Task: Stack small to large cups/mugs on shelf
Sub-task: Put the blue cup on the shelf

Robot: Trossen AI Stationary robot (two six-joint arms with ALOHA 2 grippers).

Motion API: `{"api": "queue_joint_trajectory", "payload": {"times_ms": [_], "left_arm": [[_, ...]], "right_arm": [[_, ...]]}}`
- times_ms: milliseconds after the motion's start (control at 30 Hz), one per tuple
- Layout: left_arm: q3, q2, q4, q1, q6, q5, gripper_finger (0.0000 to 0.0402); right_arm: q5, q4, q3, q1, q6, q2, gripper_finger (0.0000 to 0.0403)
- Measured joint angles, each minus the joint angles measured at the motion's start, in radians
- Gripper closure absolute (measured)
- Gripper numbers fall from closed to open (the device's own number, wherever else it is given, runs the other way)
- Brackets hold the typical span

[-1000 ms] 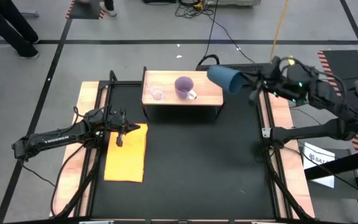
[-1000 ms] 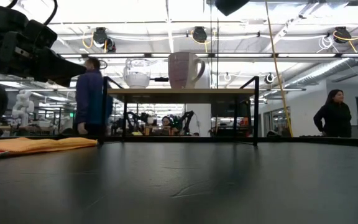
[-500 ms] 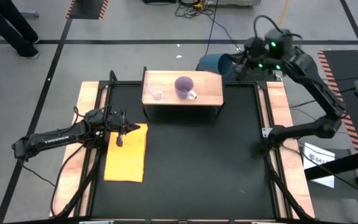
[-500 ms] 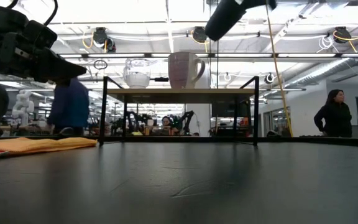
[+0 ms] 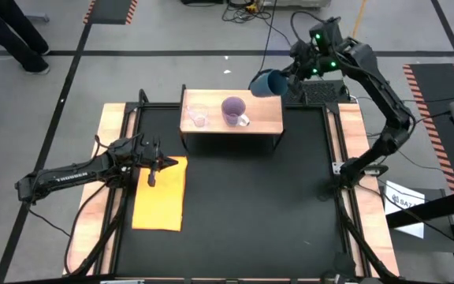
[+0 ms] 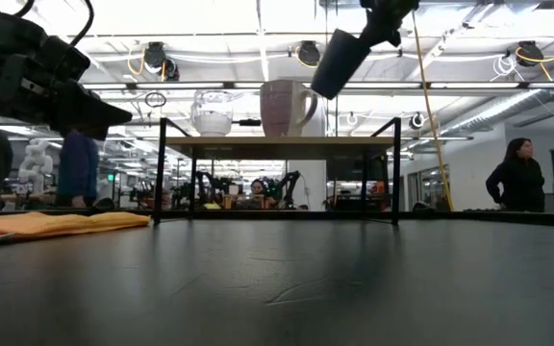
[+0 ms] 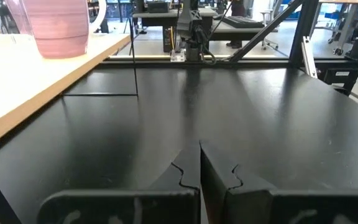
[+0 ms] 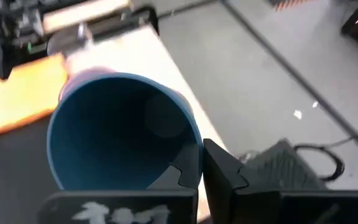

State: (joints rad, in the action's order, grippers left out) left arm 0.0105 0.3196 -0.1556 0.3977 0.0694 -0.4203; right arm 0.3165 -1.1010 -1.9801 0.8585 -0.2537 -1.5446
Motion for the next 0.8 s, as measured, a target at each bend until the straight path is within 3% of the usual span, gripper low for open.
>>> {"api": "queue_joint_trajectory", "payload": {"times_ms": [567,800], "left_arm": [[0.000,0.000,0.009,0.000,0.015,0.001,0.0401],[0.000,0.000,0.021,0.000,0.014,0.001,0.0401]], "right_arm": [[-0.031,-0.363,-0.368,0.004,-0.030,-0.242,0.0403],[-0.053,-0.415,-0.368,-0.003,-0.045,-0.271,0.0403]]}}
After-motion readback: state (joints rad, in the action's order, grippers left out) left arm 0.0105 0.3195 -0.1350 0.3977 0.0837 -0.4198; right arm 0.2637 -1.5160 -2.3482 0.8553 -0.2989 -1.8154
